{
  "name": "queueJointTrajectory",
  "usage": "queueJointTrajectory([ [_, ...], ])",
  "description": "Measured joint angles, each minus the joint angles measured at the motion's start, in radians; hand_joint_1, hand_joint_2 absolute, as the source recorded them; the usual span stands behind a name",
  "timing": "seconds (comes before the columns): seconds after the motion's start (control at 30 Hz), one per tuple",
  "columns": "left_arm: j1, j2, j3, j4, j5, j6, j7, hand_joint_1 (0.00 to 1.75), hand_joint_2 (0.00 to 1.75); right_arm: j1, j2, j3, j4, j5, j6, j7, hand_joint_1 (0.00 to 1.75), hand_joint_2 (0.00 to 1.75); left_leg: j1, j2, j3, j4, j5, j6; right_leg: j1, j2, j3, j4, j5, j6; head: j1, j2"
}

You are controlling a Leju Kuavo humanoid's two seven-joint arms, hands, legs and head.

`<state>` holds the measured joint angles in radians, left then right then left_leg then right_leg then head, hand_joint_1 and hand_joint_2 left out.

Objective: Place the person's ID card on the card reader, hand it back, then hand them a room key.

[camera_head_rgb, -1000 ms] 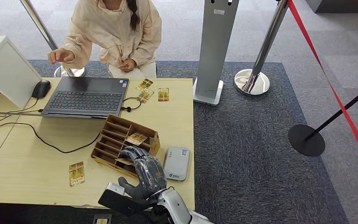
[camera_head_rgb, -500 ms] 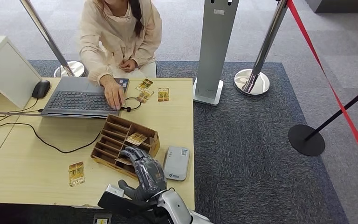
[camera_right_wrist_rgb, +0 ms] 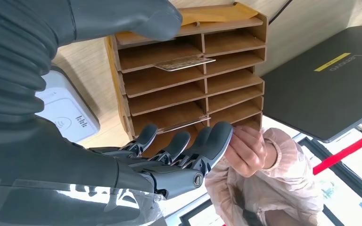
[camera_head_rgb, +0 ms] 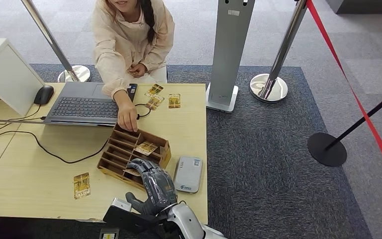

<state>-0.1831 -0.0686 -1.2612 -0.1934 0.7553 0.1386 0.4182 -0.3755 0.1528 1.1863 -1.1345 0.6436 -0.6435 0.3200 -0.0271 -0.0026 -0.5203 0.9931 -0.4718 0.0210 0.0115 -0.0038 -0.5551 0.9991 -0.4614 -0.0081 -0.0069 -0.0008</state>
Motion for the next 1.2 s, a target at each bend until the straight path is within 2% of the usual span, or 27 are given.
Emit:
queueJointTrajectory([
  [0.8,-0.001,0.0,0.0,0.0,0.001,-0.001,0.004,0.0,1.75,-0.002,-0.001,0.007,-0.011,0.003,0.012,0.001,0.56,1.75,0.0,0.0,0.0,0.0,0.0,0.0,0.0,0.0,0.0,0.0,0.0,0.0,0.0,0.0],
  [1.0,-0.001,0.0,0.0,-0.001,0.002,-0.002,0.006,0.0,1.75,-0.005,0.002,0.008,-0.01,0.004,0.019,0.002,0.75,1.75,0.0,0.0,0.0,0.0,0.0,0.0,0.0,0.0,0.0,0.0,0.0,0.0,0.0,0.0],
  [1.07,-0.001,0.0,0.0,-0.001,0.002,-0.003,0.006,0.0,1.75,-0.008,0.005,0.009,-0.005,0.005,0.017,-0.002,0.65,1.75,0.0,0.0,0.0,0.0,0.0,0.0,0.0,0.0,0.0,0.0,0.0,0.0,0.0,0.0],
  [1.2,-0.002,0.0,0.0,-0.001,0.002,-0.003,0.005,0.0,1.75,-0.015,0.019,0.015,0.029,0.003,0.002,-0.031,0.23,1.75,0.0,0.0,0.0,0.0,0.0,0.0,0.0,0.0,0.0,0.0,0.0,0.0,0.0,0.0],
])
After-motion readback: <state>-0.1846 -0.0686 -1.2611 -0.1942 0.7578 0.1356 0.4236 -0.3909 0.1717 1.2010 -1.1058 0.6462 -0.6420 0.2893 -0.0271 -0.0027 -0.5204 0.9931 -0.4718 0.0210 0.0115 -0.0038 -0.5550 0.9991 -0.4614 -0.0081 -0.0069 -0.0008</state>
